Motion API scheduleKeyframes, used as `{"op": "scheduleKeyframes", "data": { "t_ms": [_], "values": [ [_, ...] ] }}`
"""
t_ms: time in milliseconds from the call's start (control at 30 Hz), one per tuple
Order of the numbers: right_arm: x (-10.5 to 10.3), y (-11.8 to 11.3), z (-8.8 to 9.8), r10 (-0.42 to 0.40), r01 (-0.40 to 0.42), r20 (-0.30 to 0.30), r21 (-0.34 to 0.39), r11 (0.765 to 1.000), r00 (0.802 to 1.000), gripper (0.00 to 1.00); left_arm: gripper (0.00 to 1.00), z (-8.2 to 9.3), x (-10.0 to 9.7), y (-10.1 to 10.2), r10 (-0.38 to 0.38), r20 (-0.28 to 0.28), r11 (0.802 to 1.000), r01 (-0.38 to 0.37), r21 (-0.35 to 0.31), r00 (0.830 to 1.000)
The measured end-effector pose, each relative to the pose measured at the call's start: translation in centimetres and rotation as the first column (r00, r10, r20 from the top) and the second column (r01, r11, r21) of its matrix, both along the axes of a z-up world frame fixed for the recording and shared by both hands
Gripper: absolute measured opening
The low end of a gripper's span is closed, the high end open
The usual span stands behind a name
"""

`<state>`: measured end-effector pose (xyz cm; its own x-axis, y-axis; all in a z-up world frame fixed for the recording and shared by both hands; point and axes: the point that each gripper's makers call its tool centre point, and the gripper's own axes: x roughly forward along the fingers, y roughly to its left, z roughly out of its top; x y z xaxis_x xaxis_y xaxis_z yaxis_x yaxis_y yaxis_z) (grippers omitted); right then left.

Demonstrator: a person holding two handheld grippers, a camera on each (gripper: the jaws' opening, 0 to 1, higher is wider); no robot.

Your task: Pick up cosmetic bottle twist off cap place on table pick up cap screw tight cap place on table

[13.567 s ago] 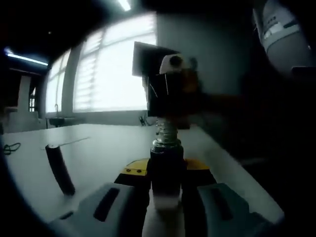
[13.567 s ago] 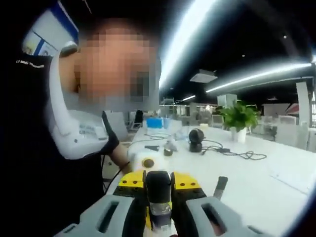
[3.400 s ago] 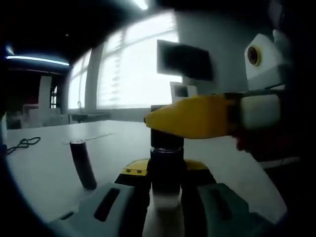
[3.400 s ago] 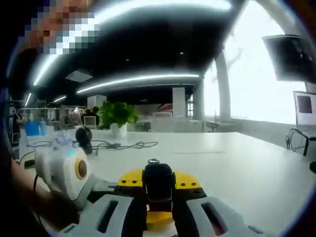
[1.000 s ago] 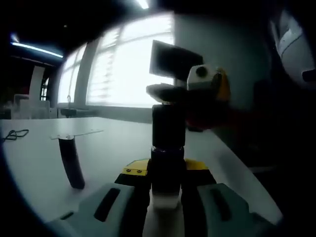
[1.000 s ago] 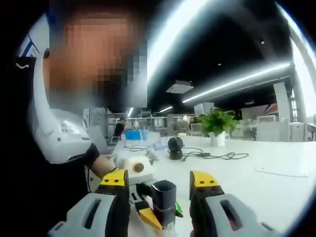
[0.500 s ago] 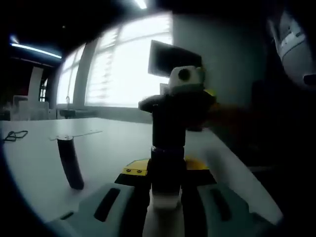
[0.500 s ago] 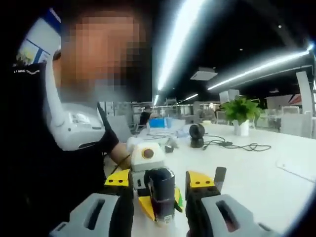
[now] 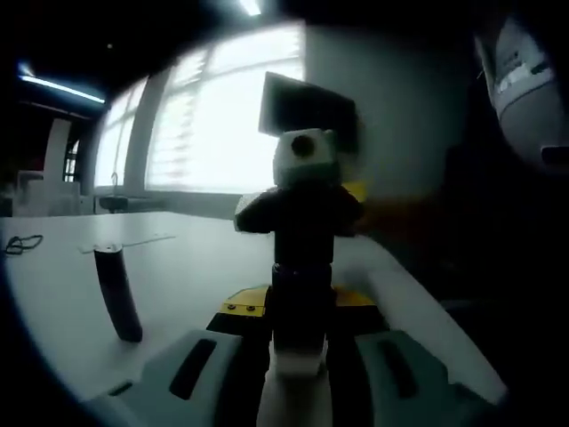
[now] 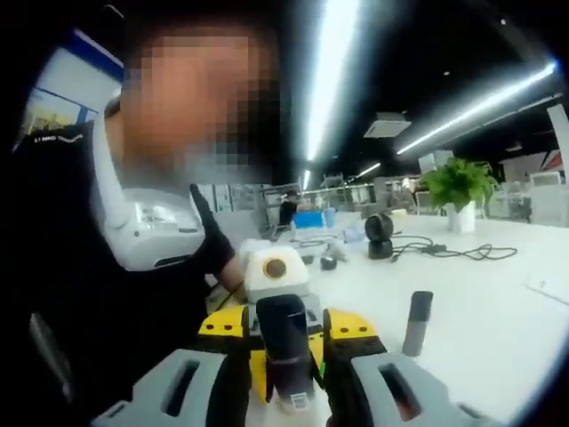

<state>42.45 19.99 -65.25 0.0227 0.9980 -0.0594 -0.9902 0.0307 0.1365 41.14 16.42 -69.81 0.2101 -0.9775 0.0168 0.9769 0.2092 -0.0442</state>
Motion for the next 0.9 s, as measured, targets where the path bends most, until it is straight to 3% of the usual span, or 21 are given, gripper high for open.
{"op": "scheduleKeyframes", "data": {
  "t_ms": [233, 567, 900],
  "values": [
    [-0.29, 0.11, -0.04, 0.002, -0.002, 0.01, 0.002, 1.0, 1.0, 0.16, 0.13, 0.01, 0.28, 0.08, 0.014, -0.006, 1.0, -0.014, -0.001, 1.0],
    [-0.25, -0.06, 0.05, -0.08, 0.083, 0.072, -0.037, 0.996, 0.994, 0.14, 0.13, 0.0, 0.28, 0.14, 0.018, 0.0, 1.0, -0.018, 0.003, 1.0],
    [-0.2, -0.17, 0.0, -0.187, 0.197, 0.128, -0.075, 0.977, 0.974, 0.14, 0.13, 0.0, 0.48, 0.19, 0.038, 0.005, 0.999, -0.039, 0.01, 0.999]
  ]
}}
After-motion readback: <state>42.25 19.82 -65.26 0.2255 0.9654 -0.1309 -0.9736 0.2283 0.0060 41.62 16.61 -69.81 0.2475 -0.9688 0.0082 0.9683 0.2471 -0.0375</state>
